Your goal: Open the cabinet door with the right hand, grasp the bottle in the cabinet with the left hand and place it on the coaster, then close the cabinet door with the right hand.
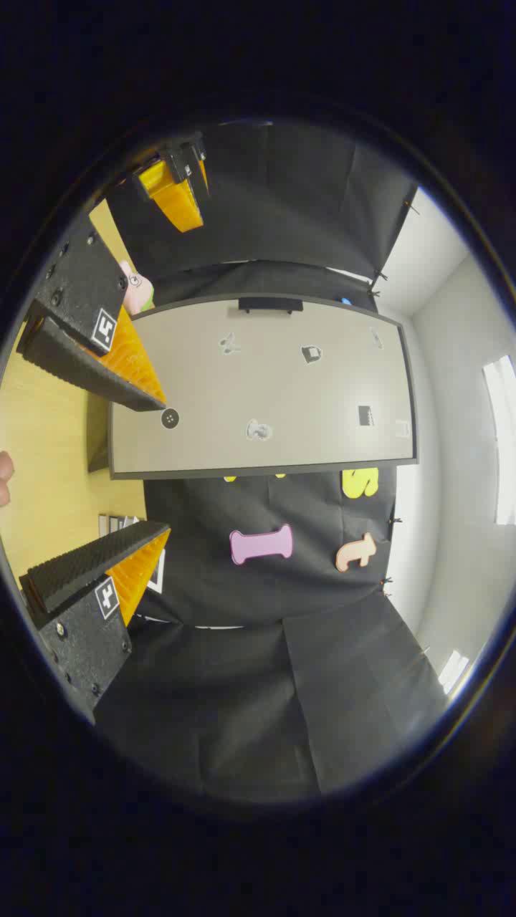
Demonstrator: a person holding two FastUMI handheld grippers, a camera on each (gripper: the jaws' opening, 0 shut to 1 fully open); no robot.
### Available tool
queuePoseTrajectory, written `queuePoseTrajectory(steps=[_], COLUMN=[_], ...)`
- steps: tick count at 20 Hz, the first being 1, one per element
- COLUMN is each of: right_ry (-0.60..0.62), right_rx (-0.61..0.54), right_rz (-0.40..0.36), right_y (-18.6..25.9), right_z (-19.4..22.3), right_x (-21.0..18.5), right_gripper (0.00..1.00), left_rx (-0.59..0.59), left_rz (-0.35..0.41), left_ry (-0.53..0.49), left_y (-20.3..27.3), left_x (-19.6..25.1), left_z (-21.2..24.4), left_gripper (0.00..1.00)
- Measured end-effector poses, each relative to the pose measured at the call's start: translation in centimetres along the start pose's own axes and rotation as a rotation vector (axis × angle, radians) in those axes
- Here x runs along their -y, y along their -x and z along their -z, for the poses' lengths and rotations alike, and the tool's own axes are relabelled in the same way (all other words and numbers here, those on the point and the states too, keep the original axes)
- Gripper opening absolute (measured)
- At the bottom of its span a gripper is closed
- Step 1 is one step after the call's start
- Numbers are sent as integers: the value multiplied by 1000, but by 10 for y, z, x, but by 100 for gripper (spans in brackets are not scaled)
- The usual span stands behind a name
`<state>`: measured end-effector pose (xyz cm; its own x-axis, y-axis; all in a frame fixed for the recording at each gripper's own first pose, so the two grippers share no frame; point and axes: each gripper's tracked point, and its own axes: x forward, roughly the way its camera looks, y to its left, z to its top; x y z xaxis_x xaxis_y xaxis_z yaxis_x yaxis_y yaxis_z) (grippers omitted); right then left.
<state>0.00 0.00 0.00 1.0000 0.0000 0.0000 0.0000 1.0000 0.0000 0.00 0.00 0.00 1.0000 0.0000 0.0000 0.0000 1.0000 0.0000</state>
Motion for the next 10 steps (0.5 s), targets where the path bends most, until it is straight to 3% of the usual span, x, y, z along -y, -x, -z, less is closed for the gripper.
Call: queuePoseTrajectory(steps=[2, 4, 5, 7, 8, 10], right_ry=[5, 10, 8, 7, 7, 1], right_rx=[6, 9, 10, 7, 6, 12], right_rz=[-5, -2, -3, -7, -6, -4], right_y=[-1, 0, 0, 0, 1, 1], right_z=[-2, -1, -2, -1, 0, -2], right_x=[-1, -1, -2, -4, -3, -3], right_gripper=[94, 99, 94, 94, 99, 94], left_rx=[-4, 1, 1, 2, 4, 5], left_rz=[-3, -5, -7, -9, -11, -11], left_ry=[4, 11, 12, 13, 11, 8], left_y=[0, 0, -1, 1, 1, 2], left_x=[0, -1, -2, -2, -2, -2], left_z=[1, 0, 0, -1, -1, -1], left_gripper=[95, 95, 95, 95, 95, 95])
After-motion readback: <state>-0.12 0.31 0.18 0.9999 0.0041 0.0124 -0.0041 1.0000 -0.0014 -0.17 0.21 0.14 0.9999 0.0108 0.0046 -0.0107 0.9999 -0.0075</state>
